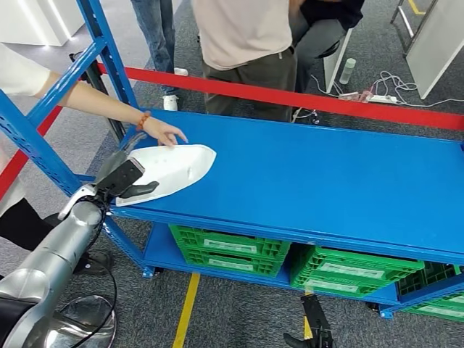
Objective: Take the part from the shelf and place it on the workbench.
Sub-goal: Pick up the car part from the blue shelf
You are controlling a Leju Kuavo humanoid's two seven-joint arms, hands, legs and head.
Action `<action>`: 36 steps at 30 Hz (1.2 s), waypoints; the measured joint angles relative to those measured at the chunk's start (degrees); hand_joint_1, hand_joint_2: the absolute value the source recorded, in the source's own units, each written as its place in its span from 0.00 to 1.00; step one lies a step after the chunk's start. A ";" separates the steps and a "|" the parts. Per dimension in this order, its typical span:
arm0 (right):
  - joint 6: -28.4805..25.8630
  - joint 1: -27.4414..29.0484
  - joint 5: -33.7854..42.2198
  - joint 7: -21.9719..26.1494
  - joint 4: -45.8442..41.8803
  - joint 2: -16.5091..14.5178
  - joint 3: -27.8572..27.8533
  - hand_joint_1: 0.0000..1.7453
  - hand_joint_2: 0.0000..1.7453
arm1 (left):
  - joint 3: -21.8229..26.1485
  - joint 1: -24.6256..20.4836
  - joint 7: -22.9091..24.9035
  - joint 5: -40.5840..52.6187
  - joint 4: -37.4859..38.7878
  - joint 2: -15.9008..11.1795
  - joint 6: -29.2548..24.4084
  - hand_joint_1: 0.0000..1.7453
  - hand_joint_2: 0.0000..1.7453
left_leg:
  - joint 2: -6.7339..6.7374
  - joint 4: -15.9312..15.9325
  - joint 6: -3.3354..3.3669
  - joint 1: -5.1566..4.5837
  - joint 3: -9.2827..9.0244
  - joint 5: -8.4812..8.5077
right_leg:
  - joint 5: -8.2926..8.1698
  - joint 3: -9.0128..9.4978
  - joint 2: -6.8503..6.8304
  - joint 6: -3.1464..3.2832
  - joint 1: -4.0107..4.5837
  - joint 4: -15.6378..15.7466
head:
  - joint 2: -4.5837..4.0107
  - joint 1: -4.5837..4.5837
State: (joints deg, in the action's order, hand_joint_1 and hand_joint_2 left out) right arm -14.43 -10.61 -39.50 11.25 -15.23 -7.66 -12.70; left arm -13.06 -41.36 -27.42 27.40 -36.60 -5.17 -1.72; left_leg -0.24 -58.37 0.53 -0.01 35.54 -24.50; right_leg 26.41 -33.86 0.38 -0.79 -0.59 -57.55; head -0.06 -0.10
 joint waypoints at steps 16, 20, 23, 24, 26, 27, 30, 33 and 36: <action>0.03 0.88 -0.46 0.36 0.00 0.02 1.12 0.00 1.00 | -5.32 -0.78 4.08 5.72 7.65 -2.78 1.96 0.00 1.00 | 0.01 0.00 0.00 0.00 0.00 0.00 | 0.01 0.00 0.00 0.01 0.00 0.00 | 0.00 -0.01; 0.30 0.93 -0.33 0.52 0.00 0.03 1.28 0.00 1.00 | -5.74 -0.64 4.38 6.45 8.24 -2.79 1.85 0.00 1.00 | 0.01 0.00 0.00 0.00 0.00 0.00 | 0.00 0.01 0.01 0.01 0.00 0.00 | 0.00 -0.01; 0.40 0.94 -0.31 0.65 0.00 0.03 1.30 0.00 1.00 | -6.24 -0.64 4.48 6.80 8.44 -2.81 1.74 0.00 1.00 | 0.01 0.00 0.00 0.00 0.00 0.00 | 0.00 0.01 0.01 0.00 0.00 0.00 | 0.00 0.00; 0.40 0.95 -0.35 0.67 0.00 0.03 1.31 0.00 1.00 | -6.36 -0.65 4.49 6.82 8.50 -2.81 1.71 0.00 1.00 | 0.01 0.00 0.00 0.00 0.00 0.00 | 0.00 0.01 0.01 0.00 0.00 0.00 | 0.00 -0.01; 0.40 0.97 -0.45 0.68 0.00 0.05 1.33 0.00 1.00 | -6.54 -0.71 4.49 6.86 8.64 -2.81 1.67 0.00 1.00 | 0.01 0.00 0.00 0.00 0.00 0.00 | 0.00 0.01 0.01 0.01 0.00 0.00 | 0.00 0.00; 0.40 0.99 -0.51 0.68 0.00 0.07 1.34 0.00 1.00 | -6.59 -0.76 4.49 6.88 8.74 -2.81 1.67 0.00 1.00 | 0.01 0.00 0.00 0.00 0.00 0.00 | 0.00 0.01 0.01 0.01 0.00 0.00 | 0.00 -0.01; 0.40 1.02 -0.64 0.67 0.00 0.11 1.49 0.00 1.00 | -6.70 -0.91 4.49 6.98 8.93 -2.81 1.86 0.00 1.00 | 0.01 0.00 -0.01 0.00 0.00 0.00 | 0.00 0.01 0.00 0.01 0.00 0.00 | 0.01 -0.01; 0.40 1.02 -0.66 0.70 0.00 0.14 1.63 0.00 1.00 | -6.73 -0.98 4.49 7.27 8.97 -2.81 2.07 0.00 1.00 | 0.01 0.00 -0.01 0.00 -0.01 0.01 | 0.00 0.01 0.00 0.01 0.00 0.00 | 0.00 -0.01; 0.41 1.02 -0.66 0.78 0.00 0.16 1.64 0.00 1.00 | -6.76 -1.01 4.49 7.45 8.98 -2.80 2.13 0.00 1.00 | 0.01 0.00 -0.01 0.00 -0.01 0.01 | 0.00 0.02 0.00 0.01 0.00 -0.01 | -0.01 -0.01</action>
State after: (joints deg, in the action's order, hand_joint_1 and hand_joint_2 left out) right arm -14.02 -9.60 -40.15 12.03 -15.23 -7.50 -11.06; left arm -19.82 -42.37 -22.93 34.86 -27.63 -7.97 0.41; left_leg -0.23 -58.36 0.52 -0.01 35.53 -24.49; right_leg 26.42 -33.84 0.37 -0.79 -0.58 -57.55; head -0.07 -0.11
